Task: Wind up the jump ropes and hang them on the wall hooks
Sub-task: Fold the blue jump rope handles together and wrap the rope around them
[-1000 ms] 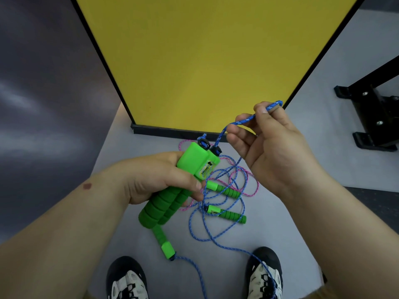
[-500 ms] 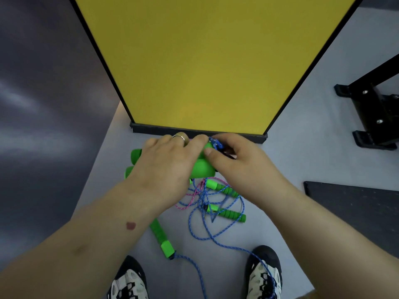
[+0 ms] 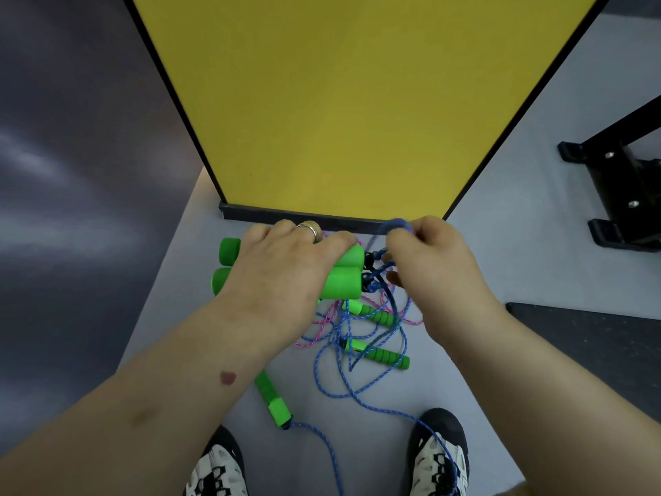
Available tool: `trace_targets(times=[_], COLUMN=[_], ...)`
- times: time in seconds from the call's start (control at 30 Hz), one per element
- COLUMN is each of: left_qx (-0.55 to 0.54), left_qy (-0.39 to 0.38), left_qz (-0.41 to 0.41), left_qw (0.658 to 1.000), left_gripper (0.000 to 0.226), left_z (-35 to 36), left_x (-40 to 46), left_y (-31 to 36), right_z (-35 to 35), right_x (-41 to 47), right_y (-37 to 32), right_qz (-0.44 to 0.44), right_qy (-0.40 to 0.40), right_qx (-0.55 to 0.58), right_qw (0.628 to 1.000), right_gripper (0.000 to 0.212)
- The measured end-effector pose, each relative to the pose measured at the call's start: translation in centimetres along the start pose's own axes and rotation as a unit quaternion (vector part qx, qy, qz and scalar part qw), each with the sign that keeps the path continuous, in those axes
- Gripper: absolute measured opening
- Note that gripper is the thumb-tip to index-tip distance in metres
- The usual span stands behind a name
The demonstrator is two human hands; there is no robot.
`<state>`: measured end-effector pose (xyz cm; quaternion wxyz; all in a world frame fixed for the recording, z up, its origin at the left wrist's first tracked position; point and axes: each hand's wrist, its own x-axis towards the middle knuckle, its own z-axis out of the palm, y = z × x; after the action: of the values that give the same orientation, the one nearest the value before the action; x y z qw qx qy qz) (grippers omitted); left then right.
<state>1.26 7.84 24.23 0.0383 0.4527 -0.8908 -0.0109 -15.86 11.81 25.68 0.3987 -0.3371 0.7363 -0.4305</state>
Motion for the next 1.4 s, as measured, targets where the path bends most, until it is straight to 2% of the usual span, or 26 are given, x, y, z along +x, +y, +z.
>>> trace_targets(times=[0.07,0.1,0.2,0.27,0.33,0.4,0.43,0.53,0.67,0.8,0.93,1.03,1.13,1.4], left_qx=[0.004,0.007,0.014,0.021,0.033,0.036,0.033,0.017,0.017,-0.005,0.014,-0.004,-0.02,0.028], left_qy=[0.007,0.012,0.033,0.048,0.058,0.072,0.08,0.094,0.097,0.077,0.055,0.036,0.024,0.021], left_qz=[-0.011,-0.017,-0.025,-0.02,-0.012,-0.01,-0.012,-0.022,-0.033,-0.051,-0.048,-0.042,-0.041,-0.037], left_qw=[1.0,1.0,0.999,0.998,0.998,0.997,0.996,0.995,0.995,0.996,0.997,0.998,0.999,0.999], left_gripper=[0.089,0.09,0.093,0.093,0.089,0.079,0.073,0.061,0.053,0.042,0.044,0.042,0.049,0.046], left_z=[-0.2,-0.3,-0.5,-0.5,-0.7,-0.8,-0.8,-0.8,-0.9,-1.5,-1.9,-2.2,-2.7,-2.8], left_x=[0.0,-0.1,-0.1,-0.1,0.0,0.0,0.0,0.1,0.4,0.4,0.2,0.2,0.2,0.2], left_y=[-0.3,-0.4,-0.1,0.0,0.2,0.6,0.8,1.2,0.9,0.6,0.4,0.7,0.4,0.2], right_z=[-0.4,-0.6,-0.9,-0.5,0.0,0.3,0.4,0.8,0.6,0.1,0.4,0.9,0.9,0.7], right_x=[0.2,0.4,0.3,-0.4,-1.0,-1.3,-1.4,-1.5,-1.4,-1.3,-1.9,-1.9,-1.7,-2.1], right_y=[-0.1,-0.2,-0.3,-0.8,-0.9,-0.5,-0.2,0.2,-0.4,-0.7,-0.8,-0.6,-0.7,-0.8], right_qz=[0.075,0.085,0.002,-0.053,-0.075,-0.115,-0.133,-0.134,-0.144,-0.189,-0.147,-0.136,-0.146,-0.102], right_qy=[0.024,0.041,0.056,0.007,-0.076,-0.142,-0.162,-0.133,-0.136,-0.153,-0.175,-0.126,-0.081,-0.074], right_qx=[0.09,0.088,0.0,0.023,0.024,-0.035,-0.063,-0.08,-0.033,-0.066,-0.033,-0.038,-0.039,-0.001], right_qw=[0.993,0.992,0.998,0.998,0.994,0.983,0.976,0.979,0.98,0.968,0.973,0.982,0.985,0.992], right_gripper=[0.029,0.033,0.065,0.049,0.032,0.021,0.024,0.032,0.009,0.008,0.015,0.021,0.024,0.026])
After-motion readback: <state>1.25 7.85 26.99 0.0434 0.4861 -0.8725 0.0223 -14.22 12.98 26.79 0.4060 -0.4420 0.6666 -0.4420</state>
